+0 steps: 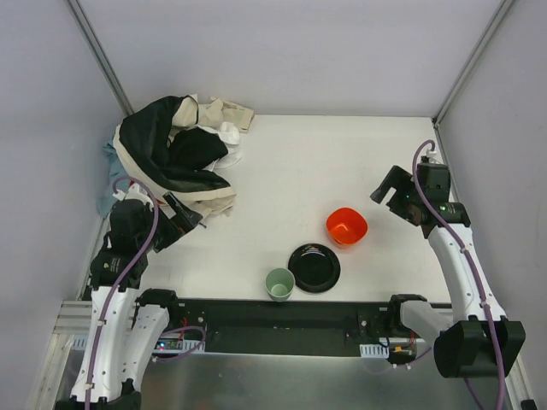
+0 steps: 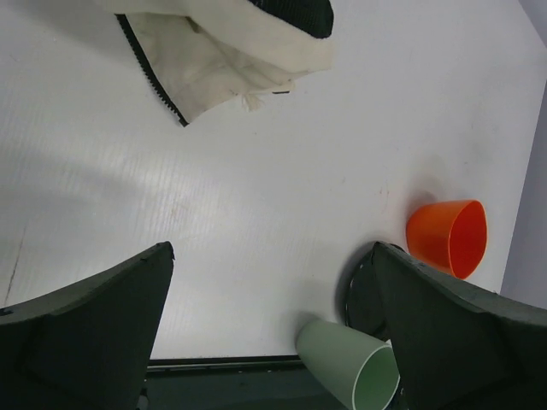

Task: Pick out a specific cloth from the pile

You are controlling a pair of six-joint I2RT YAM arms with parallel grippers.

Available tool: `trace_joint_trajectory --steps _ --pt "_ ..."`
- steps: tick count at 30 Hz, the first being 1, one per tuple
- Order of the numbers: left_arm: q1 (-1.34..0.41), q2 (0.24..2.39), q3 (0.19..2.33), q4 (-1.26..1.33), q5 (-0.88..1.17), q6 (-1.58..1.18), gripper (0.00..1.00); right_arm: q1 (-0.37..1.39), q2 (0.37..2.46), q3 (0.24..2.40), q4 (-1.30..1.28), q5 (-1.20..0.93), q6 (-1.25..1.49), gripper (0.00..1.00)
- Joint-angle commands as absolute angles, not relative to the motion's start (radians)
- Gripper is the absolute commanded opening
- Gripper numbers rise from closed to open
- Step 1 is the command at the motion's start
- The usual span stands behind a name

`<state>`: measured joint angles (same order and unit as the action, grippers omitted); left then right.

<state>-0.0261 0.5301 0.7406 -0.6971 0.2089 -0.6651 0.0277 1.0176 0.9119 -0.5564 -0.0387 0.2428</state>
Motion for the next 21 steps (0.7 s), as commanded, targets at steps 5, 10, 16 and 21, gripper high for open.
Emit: trace_joint_trajectory --steps 5,10,16,21 --pt "-0.028 0.626 0.902 -0.709 0.057 -0.548 0.99 0.020 1.109 1.025 -0.629 -0.121 0.288 0.96" --pt "-0.026 0.696 1.008 -0.710 0.051 -0.399 0.99 0.020 1.186 1.112 -0.656 -0.144 0.275 0.96" --pt "-0.029 0.912 1.193 -0.764 0.075 -0.311 0.99 0.020 1.291 1.216 -0.762 -0.152 0.252 0.96" --pt "-0.038 1.093 1.389 -0.817 0.061 -0.302 0.99 0.018 1.333 1.256 -0.795 -0.126 0.254 0.96"
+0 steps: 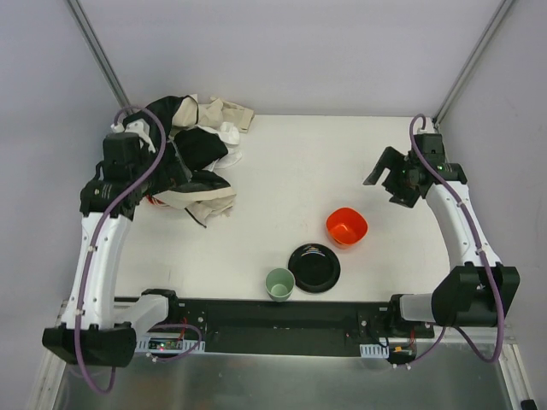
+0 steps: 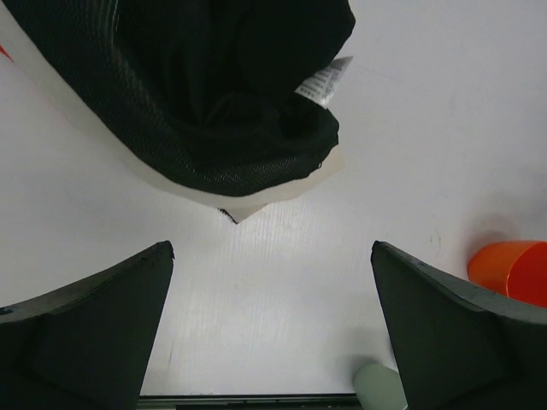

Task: Pick out a specific cloth from the pile

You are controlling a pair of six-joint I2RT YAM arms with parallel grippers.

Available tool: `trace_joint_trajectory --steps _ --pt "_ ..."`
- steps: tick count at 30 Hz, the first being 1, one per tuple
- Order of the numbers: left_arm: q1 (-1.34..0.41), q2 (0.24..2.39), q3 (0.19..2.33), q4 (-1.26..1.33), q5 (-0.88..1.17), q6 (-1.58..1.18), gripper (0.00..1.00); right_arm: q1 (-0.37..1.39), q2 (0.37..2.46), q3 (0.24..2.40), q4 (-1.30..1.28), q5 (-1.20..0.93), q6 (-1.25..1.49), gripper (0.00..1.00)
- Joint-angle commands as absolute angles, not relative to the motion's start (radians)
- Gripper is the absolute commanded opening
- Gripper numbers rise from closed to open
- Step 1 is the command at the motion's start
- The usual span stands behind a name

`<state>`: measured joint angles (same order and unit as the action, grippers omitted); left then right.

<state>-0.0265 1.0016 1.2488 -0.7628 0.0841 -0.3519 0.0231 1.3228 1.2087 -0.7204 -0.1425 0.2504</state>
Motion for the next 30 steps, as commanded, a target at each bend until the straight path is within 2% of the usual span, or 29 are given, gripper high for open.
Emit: trace_joint_trajectory --steps 1,10,16,21,30 --pt "-0.047 1.132 1.423 -0.830 0.058 -0.302 0.99 0.017 1.332 1.256 -0.793 -0.138 0.230 0.96" --pt "-0.261 1.445 1.722 -1.052 -0.188 -0.278 0.99 0.018 1.342 1.232 -0.770 -0.276 0.158 0.96" --pt "-0.284 1.486 1.718 -1.072 -0.189 -0.302 0.99 0.021 1.344 1.186 -0.738 -0.336 0.153 0.96" --pt "-0.301 1.427 1.626 -1.072 -0.123 -0.386 0.99 0.026 1.353 1.164 -0.732 -0.365 0.135 0.96" --pt "-0.439 1.376 1.274 -1.005 -0.087 -0.581 0.99 0.026 1.351 1.128 -0.739 -0.357 0.121 0.96"
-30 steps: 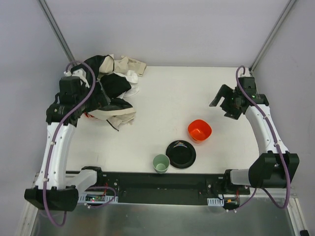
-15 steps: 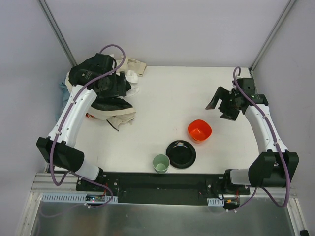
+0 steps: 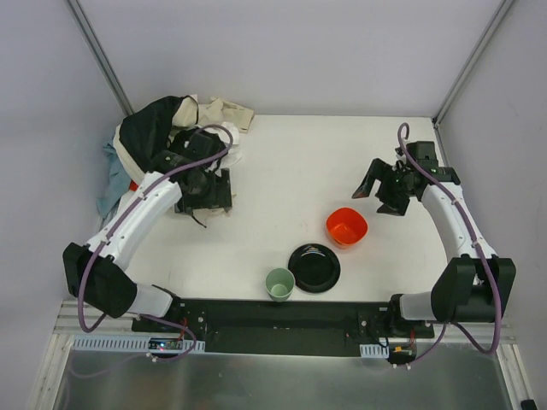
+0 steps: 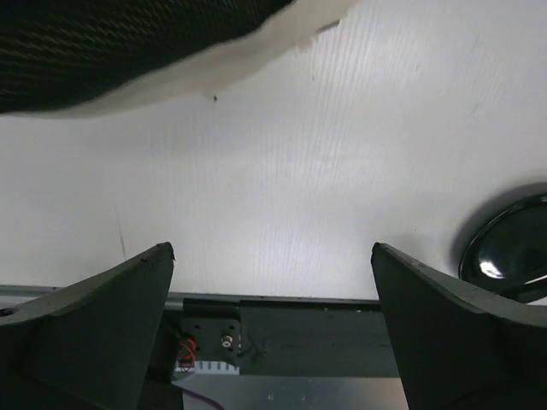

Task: Pick out a specific cloth from the pile

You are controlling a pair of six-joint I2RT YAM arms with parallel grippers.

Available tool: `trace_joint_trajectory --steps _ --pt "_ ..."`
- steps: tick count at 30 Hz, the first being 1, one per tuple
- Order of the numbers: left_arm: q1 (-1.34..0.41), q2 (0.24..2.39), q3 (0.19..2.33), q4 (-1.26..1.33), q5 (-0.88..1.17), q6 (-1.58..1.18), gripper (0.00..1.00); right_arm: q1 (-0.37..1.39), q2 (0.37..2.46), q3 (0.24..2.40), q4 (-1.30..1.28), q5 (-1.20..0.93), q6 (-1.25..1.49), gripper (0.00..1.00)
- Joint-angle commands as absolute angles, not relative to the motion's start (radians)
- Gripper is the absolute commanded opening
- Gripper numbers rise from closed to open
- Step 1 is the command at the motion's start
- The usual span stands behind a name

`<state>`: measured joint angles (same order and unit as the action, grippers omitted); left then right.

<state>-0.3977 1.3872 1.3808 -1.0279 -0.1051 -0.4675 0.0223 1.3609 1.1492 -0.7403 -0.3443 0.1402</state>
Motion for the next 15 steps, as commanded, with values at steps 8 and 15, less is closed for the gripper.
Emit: trace_joint_trajectory --steps 8,15 --pt "-0.446 1.587 1.241 -0.870 -0.150 -0.577 0.99 0.026 1.336 1.066 -0.741 -0.350 0.120 0.96" --pt "-0.440 1.854 1.391 -0.831 -0.230 -0.535 0.99 0.026 1.339 1.058 -0.752 -0.357 0.117 0.96"
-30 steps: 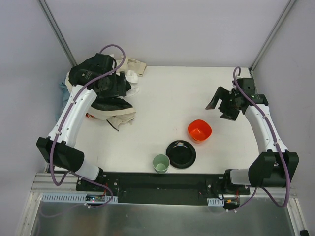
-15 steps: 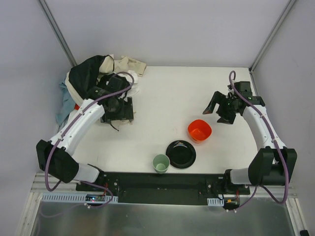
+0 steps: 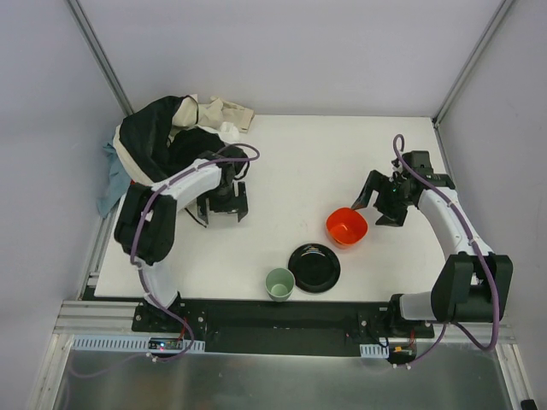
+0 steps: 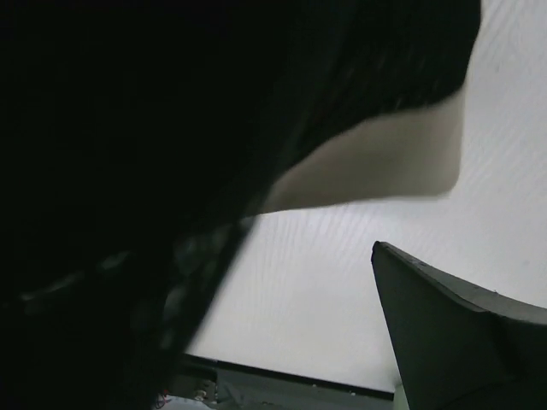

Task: Pick out a specific cloth from the pile

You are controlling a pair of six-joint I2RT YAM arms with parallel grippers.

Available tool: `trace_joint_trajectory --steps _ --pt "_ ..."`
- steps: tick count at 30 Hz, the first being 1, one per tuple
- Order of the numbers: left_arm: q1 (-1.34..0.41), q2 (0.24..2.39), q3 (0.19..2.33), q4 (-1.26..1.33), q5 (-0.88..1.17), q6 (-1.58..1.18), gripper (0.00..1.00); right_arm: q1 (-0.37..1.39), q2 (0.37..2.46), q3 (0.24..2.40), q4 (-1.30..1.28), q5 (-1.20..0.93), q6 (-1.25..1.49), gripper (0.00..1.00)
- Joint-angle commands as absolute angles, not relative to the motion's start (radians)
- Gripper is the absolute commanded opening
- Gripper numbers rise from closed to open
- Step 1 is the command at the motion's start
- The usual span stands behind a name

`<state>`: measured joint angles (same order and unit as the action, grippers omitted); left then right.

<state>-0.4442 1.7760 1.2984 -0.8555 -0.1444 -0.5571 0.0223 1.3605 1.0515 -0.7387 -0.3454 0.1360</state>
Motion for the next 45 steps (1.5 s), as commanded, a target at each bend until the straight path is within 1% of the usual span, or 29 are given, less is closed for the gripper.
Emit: trace_joint_trajectory --steps 1,5,11,15,17,18,20,24,25,26,27,30,32,38,42,45 --pt "-0.436 1.873 1.407 -0.831 -0.235 -0.532 0.99 0.026 1.339 1.060 -0.755 -0.357 0.117 0.96" --pt "-0.416 1.922 1.456 -0.831 -0.238 -0.519 0.99 0.026 1.345 1.063 -0.759 -0.353 0.115 0.96" --pt "-0.358 1.939 1.482 -0.831 -0.242 -0.503 0.98 0.026 1.367 1.074 -0.756 -0.353 0.126 0.96" --pt "-0.279 1.937 1.474 -0.825 -0.198 -0.494 0.91 0.026 1.411 1.100 -0.752 -0.357 0.129 0.96" --pt "-0.259 1.944 1.473 -0.815 -0.173 -0.479 0.84 0.026 1.436 1.118 -0.752 -0.362 0.126 0.96" --pt "-0.256 1.947 1.476 -0.813 -0.169 -0.468 0.84 0.025 1.453 1.127 -0.755 -0.365 0.124 0.96" --pt "-0.256 1.956 1.479 -0.811 -0.158 -0.462 0.75 0.026 1.476 1.160 -0.768 -0.365 0.118 0.96" --pt "-0.256 1.982 1.473 -0.807 -0.124 -0.457 0.43 0.026 1.511 1.219 -0.793 -0.356 0.100 0.96" --pt "-0.256 1.985 1.471 -0.805 -0.120 -0.456 0.37 0.026 1.519 1.230 -0.801 -0.354 0.097 0.96" --pt "-0.256 1.982 1.468 -0.808 -0.112 -0.451 0.28 0.026 1.529 1.248 -0.813 -0.353 0.092 0.96" --pt "-0.256 1.976 1.467 -0.807 -0.104 -0.445 0.21 0.026 1.537 1.262 -0.824 -0.354 0.087 0.96" --pt "-0.258 1.942 1.480 -0.805 -0.066 -0.408 0.06 0.026 1.543 1.278 -0.842 -0.351 0.074 0.96" --pt "-0.258 1.908 1.496 -0.807 -0.049 -0.381 0.00 0.025 1.536 1.278 -0.845 -0.347 0.069 0.96" --pt "-0.258 1.813 1.594 -0.807 0.029 -0.313 0.00 0.026 1.528 1.272 -0.856 -0.350 0.066 0.96" --pt "-0.258 1.786 1.736 -0.807 0.035 -0.276 0.00 0.026 1.520 1.273 -0.857 -0.353 0.064 0.96" --pt "-0.252 1.781 1.897 -0.810 0.009 -0.247 0.00 0.026 1.517 1.290 -0.868 -0.357 0.058 0.96"
